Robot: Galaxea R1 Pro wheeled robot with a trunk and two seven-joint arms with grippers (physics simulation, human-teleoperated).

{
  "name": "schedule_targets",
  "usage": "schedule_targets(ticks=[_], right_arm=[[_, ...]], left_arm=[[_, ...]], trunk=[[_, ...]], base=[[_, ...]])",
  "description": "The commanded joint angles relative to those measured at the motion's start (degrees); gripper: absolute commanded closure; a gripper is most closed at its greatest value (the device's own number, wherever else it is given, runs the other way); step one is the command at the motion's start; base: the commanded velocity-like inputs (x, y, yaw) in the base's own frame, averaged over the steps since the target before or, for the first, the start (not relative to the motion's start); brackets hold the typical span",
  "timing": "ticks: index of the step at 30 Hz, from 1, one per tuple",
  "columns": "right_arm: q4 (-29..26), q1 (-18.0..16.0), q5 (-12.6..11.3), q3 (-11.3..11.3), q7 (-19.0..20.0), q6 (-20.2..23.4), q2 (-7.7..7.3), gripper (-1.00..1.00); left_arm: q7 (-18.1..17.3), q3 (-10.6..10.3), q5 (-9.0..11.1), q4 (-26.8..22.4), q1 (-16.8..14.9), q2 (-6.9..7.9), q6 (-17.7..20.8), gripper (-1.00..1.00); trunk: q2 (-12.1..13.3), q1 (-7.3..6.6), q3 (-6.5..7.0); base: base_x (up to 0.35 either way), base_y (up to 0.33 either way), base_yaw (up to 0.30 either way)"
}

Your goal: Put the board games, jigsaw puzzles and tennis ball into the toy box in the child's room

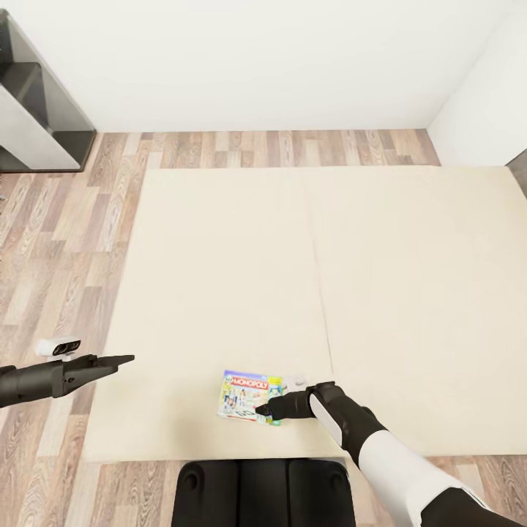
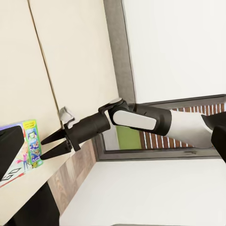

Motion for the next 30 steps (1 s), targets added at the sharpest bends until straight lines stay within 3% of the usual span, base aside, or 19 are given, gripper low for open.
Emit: schedule_targets(ticks=[1,30], right_arm=[[0.0,0.0,-0.1,0.1,0.0,0.2,0.02,-1.00],[0.0,0.0,-0.1,0.1,0.0,0.2,0.05,-1.00]], left_arm=[[-0.2,0.0,0.0,0.0,0.0,0.03,0.6,-1.00],[-0.2,0.0,0.0,0.0,0.0,0.03,0.6,-1.00]], trunk=[[-0.1,0.03,-0.06],[-0.1,0.03,-0.06]], base=[[0.000,0.228,0.000],[0.000,0.059,0.000]])
